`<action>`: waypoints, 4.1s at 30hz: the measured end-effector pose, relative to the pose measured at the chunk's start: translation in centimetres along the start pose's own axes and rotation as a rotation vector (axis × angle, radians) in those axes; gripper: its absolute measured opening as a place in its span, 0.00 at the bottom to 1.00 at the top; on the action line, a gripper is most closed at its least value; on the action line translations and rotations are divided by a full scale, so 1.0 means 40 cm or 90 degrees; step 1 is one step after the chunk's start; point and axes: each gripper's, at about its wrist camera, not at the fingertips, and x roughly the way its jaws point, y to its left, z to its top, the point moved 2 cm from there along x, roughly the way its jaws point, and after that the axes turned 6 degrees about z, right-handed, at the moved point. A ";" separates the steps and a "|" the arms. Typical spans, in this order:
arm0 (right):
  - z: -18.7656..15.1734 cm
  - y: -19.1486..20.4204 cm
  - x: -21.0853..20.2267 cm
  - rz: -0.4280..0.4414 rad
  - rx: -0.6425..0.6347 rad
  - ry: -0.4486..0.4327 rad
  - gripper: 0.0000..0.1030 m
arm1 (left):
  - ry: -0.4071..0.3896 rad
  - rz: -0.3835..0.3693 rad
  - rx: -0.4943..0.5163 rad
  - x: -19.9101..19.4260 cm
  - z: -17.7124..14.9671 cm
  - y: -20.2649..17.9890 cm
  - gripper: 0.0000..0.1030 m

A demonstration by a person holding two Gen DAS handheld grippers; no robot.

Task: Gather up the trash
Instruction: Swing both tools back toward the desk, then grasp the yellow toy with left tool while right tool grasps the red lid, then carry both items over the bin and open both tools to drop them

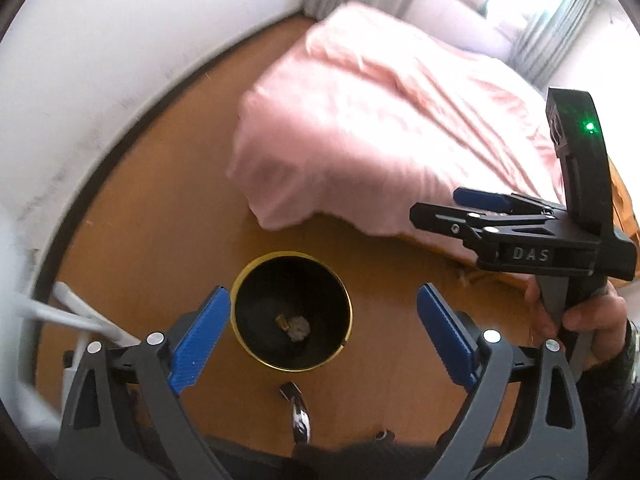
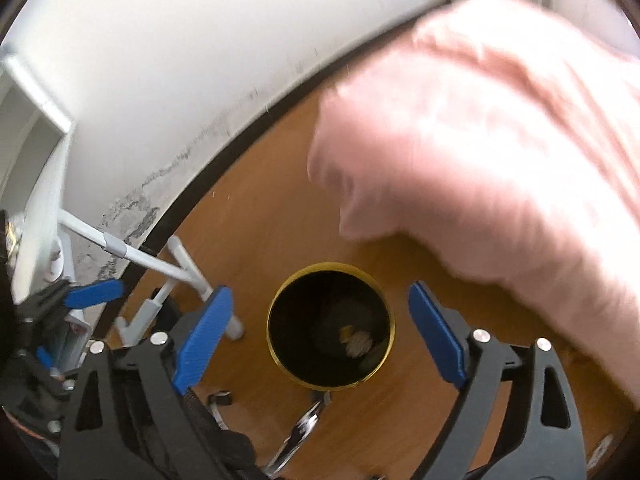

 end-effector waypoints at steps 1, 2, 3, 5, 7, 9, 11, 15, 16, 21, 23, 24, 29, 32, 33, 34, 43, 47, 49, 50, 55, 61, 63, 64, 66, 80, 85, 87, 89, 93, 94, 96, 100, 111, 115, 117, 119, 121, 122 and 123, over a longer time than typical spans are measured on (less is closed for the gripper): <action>0.008 0.027 -0.026 -0.002 -0.018 -0.014 0.89 | -0.013 0.014 -0.007 -0.043 -0.005 0.011 0.91; 0.020 0.080 -0.062 0.001 -0.047 -0.034 0.90 | -0.031 0.033 -0.020 -0.107 -0.020 0.030 0.91; 0.027 0.115 -0.080 0.007 -0.064 -0.042 0.90 | -0.051 0.051 -0.035 -0.173 -0.040 0.056 0.92; 0.037 0.217 -0.109 0.033 -0.105 -0.055 0.90 | -0.078 0.104 -0.065 -0.287 -0.086 0.118 0.92; 0.039 0.341 -0.125 0.078 -0.152 -0.061 0.90 | -0.111 0.183 -0.104 -0.422 -0.160 0.210 0.92; 0.029 0.500 -0.128 0.133 -0.214 -0.055 0.90 | -0.124 0.253 -0.148 -0.524 -0.233 0.298 0.92; 0.017 0.641 -0.117 0.182 -0.263 -0.037 0.90 | -0.120 0.324 -0.218 -0.628 -0.328 0.404 0.92; -0.043 0.931 -0.093 0.267 -0.370 0.010 0.90 | -0.103 0.437 -0.376 -0.807 -0.545 0.601 0.92; -0.067 1.006 -0.085 0.284 -0.399 0.026 0.90 | -0.098 0.462 -0.411 -0.845 -0.602 0.642 0.92; -0.173 1.253 -0.068 0.339 -0.499 0.073 0.91 | -0.088 0.534 -0.530 -0.951 -0.791 0.769 0.92; -0.208 1.319 -0.060 0.352 -0.525 0.088 0.92 | -0.093 0.525 -0.562 -0.972 -0.853 0.807 0.92; -0.231 1.350 -0.059 0.358 -0.534 0.096 0.93 | -0.095 0.520 -0.572 -0.985 -0.883 0.819 0.92; -0.290 1.429 -0.017 0.343 -0.568 0.123 0.93 | -0.091 0.502 -0.590 -0.965 -0.905 0.888 0.92; -0.292 1.443 0.008 0.327 -0.573 0.131 0.93 | -0.086 0.496 -0.570 -0.947 -0.891 0.929 0.92; -0.294 1.446 0.017 0.320 -0.573 0.134 0.93 | -0.080 0.498 -0.565 -0.941 -0.887 0.944 0.92; -0.293 1.443 0.023 0.314 -0.573 0.138 0.93 | -0.075 0.499 -0.561 -0.931 -0.881 0.966 0.92; -0.297 1.439 0.086 0.275 -0.584 0.169 0.93 | -0.034 0.522 -0.563 -0.878 -0.843 1.079 0.86; -0.311 1.463 0.110 0.269 -0.602 0.181 0.93 | -0.031 0.532 -0.565 -0.871 -0.839 1.093 0.50; -0.314 1.469 0.112 0.268 -0.609 0.181 0.93 | -0.035 0.532 -0.578 -0.880 -0.837 1.098 0.17; -0.315 1.472 0.112 0.270 -0.612 0.182 0.93 | -0.041 0.518 -0.587 -0.883 -0.839 1.100 0.12; -0.323 1.489 0.113 0.269 -0.627 0.181 0.93 | -0.053 0.521 -0.597 -0.900 -0.847 1.090 0.12; -0.341 1.511 0.133 0.257 -0.646 0.182 0.93 | -0.071 0.521 -0.594 -0.932 -0.844 1.032 0.12; -0.346 1.513 0.136 0.252 -0.651 0.173 0.88 | -0.076 0.520 -0.587 -0.937 -0.835 1.011 0.12; -0.348 1.512 0.138 0.254 -0.652 0.172 0.77 | -0.077 0.519 -0.583 -0.938 -0.829 1.000 0.12; -0.339 1.498 0.129 0.265 -0.637 0.166 0.76 | -0.081 0.516 -0.573 -0.937 -0.810 0.974 0.12; -0.035 0.971 -0.045 0.192 -0.411 0.010 0.76 | -0.164 0.342 -0.343 -0.750 -0.372 0.636 0.12; 0.051 0.632 -0.076 0.105 -0.262 -0.026 0.76 | -0.172 0.236 -0.218 -0.597 -0.169 0.444 0.12; 0.064 0.505 -0.081 0.076 -0.213 -0.033 0.76 | -0.169 0.193 -0.163 -0.519 -0.095 0.354 0.12; 0.067 0.389 -0.078 0.050 -0.163 -0.032 0.76 | -0.155 0.146 -0.116 -0.437 -0.039 0.273 0.12; 0.041 0.196 -0.046 0.019 -0.078 -0.013 0.76 | -0.110 0.085 -0.038 -0.258 0.023 0.140 0.12; 0.028 0.150 -0.029 0.015 -0.059 -0.004 0.76 | -0.100 0.069 -0.026 -0.219 0.030 0.118 0.12; 0.003 0.077 0.000 0.011 -0.034 0.016 0.76 | -0.065 0.040 -0.002 -0.124 0.041 0.078 0.12; -0.059 -0.007 0.114 0.020 0.005 0.080 0.76 | 0.015 0.009 0.028 0.050 0.038 0.041 0.12; -0.264 -0.144 0.389 0.055 0.082 0.258 0.76 | 0.192 -0.002 0.034 0.419 -0.061 0.061 0.12; -0.284 -0.150 0.410 0.067 0.095 0.273 0.76 | 0.212 -0.008 0.040 0.463 -0.095 0.062 0.12; -0.276 -0.155 0.413 0.070 0.096 0.273 0.77 | 0.216 -0.015 0.040 0.475 -0.098 0.062 0.12; -0.266 -0.155 0.410 0.077 0.097 0.267 0.77 | 0.218 -0.019 0.039 0.487 -0.095 0.064 0.12; -0.255 -0.156 0.404 0.077 0.098 0.259 0.78 | 0.218 -0.029 0.040 0.488 -0.094 0.061 0.12; -0.245 -0.156 0.396 0.077 0.101 0.252 0.78 | 0.214 -0.029 0.041 0.481 -0.097 0.060 0.12; -0.237 -0.156 0.388 0.079 0.104 0.248 0.78 | 0.211 -0.033 0.043 0.466 -0.099 0.063 0.16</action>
